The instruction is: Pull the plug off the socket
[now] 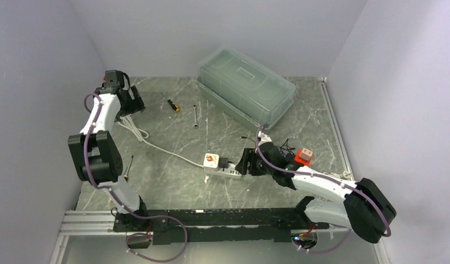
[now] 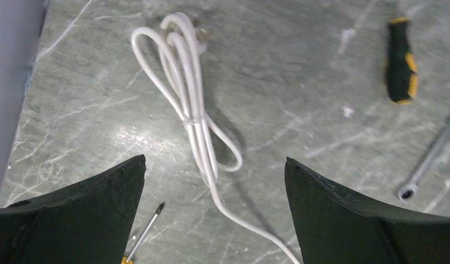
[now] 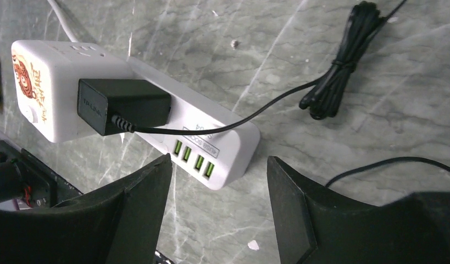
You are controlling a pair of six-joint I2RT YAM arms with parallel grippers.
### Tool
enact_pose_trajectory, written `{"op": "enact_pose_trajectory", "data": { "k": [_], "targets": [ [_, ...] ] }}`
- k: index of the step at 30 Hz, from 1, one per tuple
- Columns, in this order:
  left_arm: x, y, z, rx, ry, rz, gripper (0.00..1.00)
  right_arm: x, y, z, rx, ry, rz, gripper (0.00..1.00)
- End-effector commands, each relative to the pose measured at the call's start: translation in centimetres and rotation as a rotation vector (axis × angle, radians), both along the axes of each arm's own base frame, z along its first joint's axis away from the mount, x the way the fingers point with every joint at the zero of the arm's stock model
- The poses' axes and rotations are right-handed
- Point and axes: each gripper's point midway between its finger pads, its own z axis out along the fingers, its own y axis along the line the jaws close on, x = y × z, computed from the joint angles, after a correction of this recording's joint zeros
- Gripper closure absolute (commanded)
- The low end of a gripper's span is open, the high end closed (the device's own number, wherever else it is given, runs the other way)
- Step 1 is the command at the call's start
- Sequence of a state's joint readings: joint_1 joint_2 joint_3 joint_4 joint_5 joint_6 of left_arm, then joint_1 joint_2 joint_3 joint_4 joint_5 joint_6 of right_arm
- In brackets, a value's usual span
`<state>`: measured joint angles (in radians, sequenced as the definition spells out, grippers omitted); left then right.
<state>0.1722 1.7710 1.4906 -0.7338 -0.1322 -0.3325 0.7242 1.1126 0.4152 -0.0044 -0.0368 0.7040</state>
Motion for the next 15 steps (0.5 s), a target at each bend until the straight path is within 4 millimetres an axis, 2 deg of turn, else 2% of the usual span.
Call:
{"op": "enact_pose_trajectory", "data": {
  "k": [1,4,7,9,10,15],
  "targets": [
    [-0.4,-3.9,4.5,0.004,-0.124,-0.123,0.0,0.5,2.2,1.3,0.065,-0.04,0.019,0.34],
    [-1.2,-6.4,5.3,-0.031,-0.156,-0.185,0.0,0.3,2.9,1.1,0.052,-0.037,0.025,0.38],
    [-2.1,-8.5,5.3,-0.075,-0.166,-0.233,0.0,-0.2,3.9,0.8,0.048,-0.027,0.052,0.43],
    [-2.9,-9.1,4.9,-0.079,-0.149,-0.248,0.0,-0.3,4.6,0.9,0.032,-0.042,0.053,0.46],
    [-3.2,-10.1,4.8,-0.081,-0.145,-0.274,0.0,-0.5,5.1,1.1,0.032,-0.051,0.058,0.47],
    [-4.7,-12.5,3.9,-0.078,-0.125,-0.356,0.0,-1.7,7.8,1.8,0.03,-0.089,0.102,0.49]
  ]
}}
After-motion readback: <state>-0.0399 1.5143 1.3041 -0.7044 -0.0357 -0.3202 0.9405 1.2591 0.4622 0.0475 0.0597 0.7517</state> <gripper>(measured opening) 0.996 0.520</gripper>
